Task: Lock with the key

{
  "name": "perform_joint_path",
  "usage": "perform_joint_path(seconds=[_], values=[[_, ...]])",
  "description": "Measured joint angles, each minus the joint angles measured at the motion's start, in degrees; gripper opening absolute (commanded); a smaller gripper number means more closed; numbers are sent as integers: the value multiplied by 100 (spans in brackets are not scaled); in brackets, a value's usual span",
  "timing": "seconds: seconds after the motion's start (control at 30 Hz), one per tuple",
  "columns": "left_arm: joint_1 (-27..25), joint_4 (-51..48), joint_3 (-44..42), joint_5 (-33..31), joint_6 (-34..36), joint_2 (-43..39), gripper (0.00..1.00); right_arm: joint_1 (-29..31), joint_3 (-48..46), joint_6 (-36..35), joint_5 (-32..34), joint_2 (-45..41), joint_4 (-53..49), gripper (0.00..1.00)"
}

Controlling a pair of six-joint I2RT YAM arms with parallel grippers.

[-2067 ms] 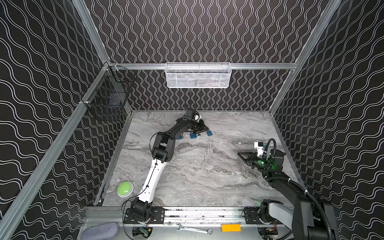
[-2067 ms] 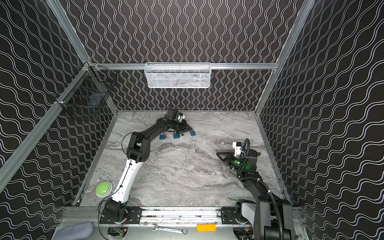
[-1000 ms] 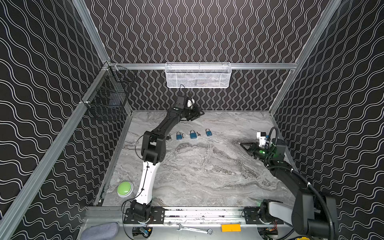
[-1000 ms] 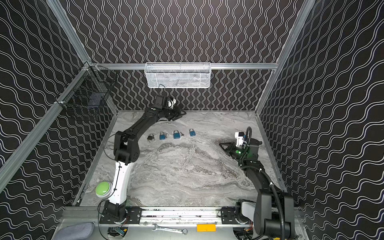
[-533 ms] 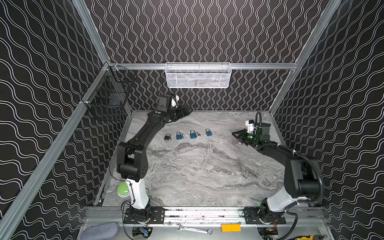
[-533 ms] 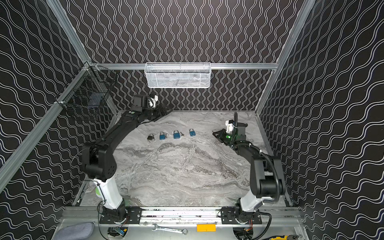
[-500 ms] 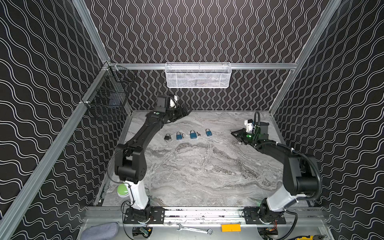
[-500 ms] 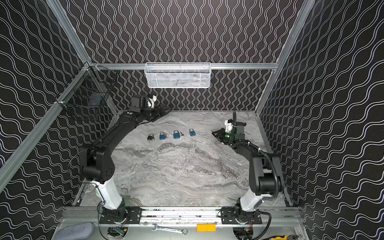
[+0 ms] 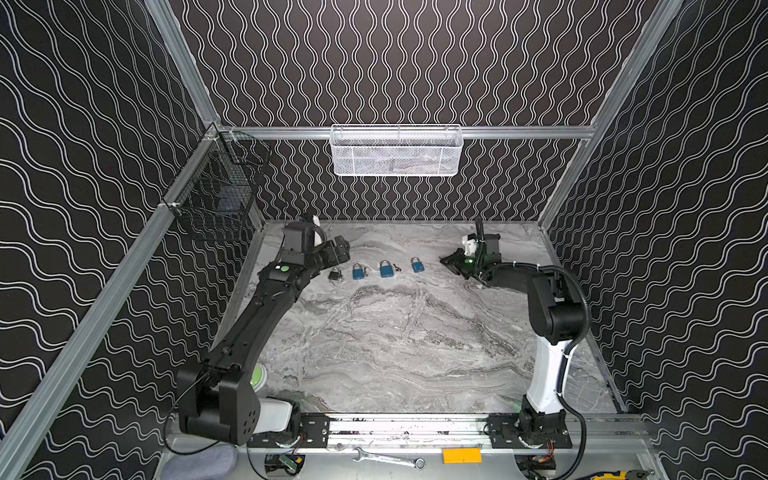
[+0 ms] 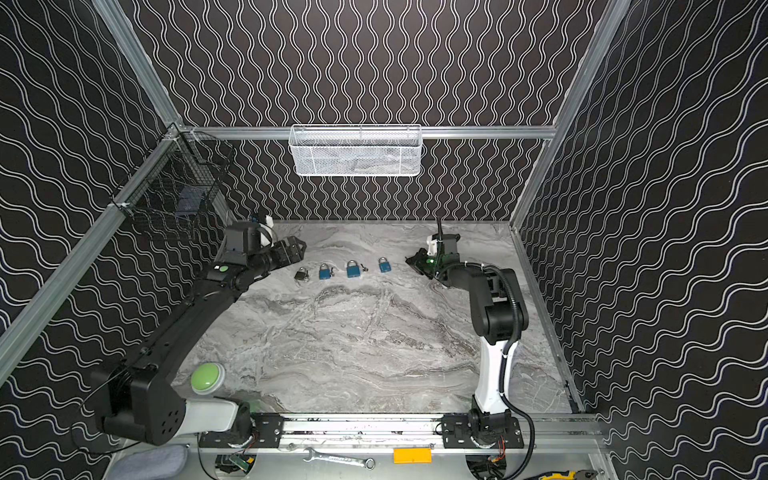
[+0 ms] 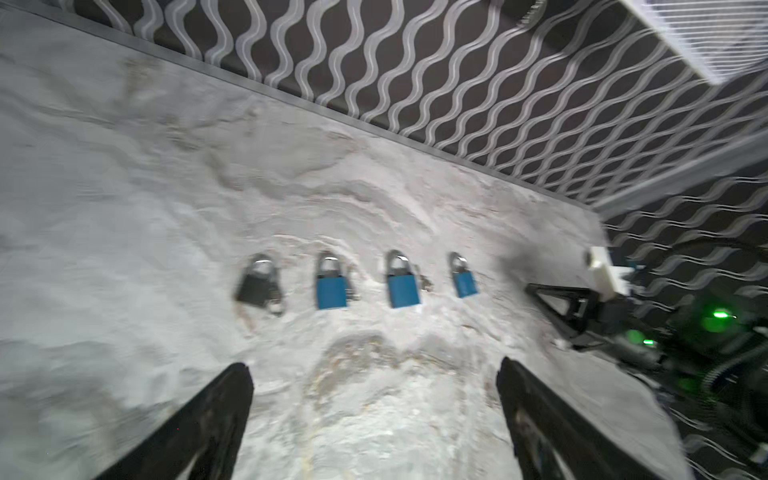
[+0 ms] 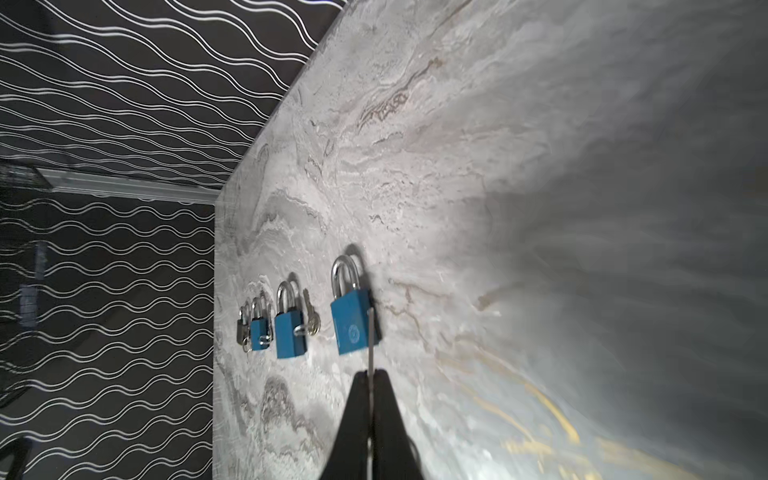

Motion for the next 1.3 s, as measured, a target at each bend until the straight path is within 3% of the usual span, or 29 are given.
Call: perform_joint_path(seconds=[0.27, 0.4, 0.53, 0.7, 0.77, 0.8, 0.83, 1.17, 1.3], values=[[11, -50, -455, -737, 295, -396, 94, 188, 584, 42, 92, 761, -103, 1], [13, 363, -944, -922, 474, -772, 96, 234, 697, 42, 109, 866, -177, 9], [13, 767, -1445, -1329, 590, -1082, 99, 275, 730, 35, 107, 872, -243, 25], [13, 946, -1545, -2269, 595, -1099, 98, 299, 765, 20, 83, 839, -219, 48], [13, 1038, -1626, -2540, 601, -1095, 98, 302, 789, 17, 66, 826, -216, 61], [13, 1078, -1665, -2649, 621, -1084, 99, 306, 802, 2, 72, 807, -221, 84], [13, 1126, -1690, -2728, 647, -1064, 99, 313, 822, -20, 72, 780, -219, 100], [13, 1746, -2291, -2990, 1069, -1314, 99, 361, 1038, -466, 439, 656, -699, 100], [13, 2009, -2470, -3261, 1128, -1464, 99, 468, 1259, -682, 1043, 592, -1331, 100]])
